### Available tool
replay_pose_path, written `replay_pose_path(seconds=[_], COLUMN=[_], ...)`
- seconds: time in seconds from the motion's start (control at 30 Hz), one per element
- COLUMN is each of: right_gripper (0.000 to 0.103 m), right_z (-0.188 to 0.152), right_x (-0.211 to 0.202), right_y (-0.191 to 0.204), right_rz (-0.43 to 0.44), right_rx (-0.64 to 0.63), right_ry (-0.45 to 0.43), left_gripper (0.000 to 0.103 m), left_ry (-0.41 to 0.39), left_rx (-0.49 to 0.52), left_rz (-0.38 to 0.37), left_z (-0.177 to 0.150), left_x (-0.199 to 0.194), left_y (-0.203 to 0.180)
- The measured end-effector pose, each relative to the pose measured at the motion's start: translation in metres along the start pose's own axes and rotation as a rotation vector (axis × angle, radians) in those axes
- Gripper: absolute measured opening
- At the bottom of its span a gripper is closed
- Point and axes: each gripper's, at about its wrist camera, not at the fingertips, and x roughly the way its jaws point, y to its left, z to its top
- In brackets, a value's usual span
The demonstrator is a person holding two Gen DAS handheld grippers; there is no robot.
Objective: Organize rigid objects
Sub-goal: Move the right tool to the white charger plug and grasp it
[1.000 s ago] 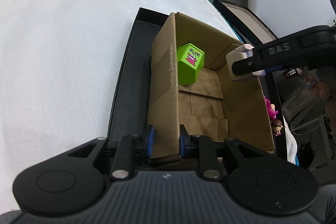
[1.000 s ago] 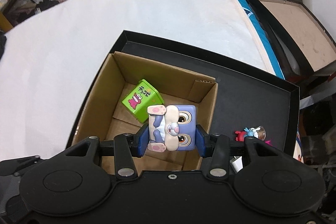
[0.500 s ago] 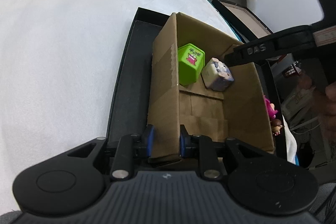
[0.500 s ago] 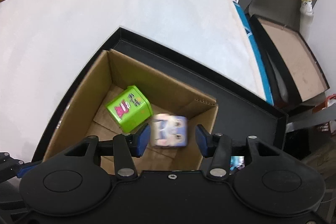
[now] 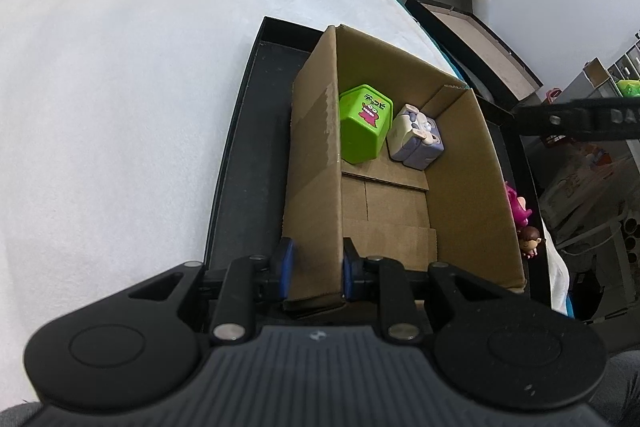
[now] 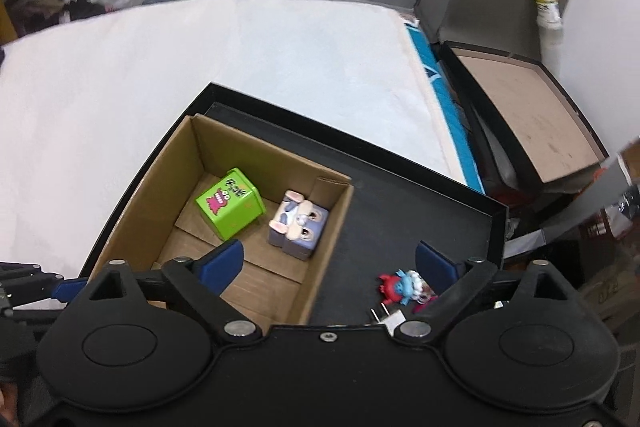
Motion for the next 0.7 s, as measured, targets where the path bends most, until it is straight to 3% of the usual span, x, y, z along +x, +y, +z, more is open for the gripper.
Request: replay_pose_path(seconds=[0.7], right_gripper=[0.096], right_z=[-0.066], right_x=[-0.005], right_y=[-0.076], right_rz=[0.019], right_rx=[0.18], right_ry=[-0.077], left_gripper=[0.023], left_ry=[-0.014], left_rx=[0.038], left_rz=[0.079], left_z=[-0.001], left_x=[-0.002], left_y=[-0.013])
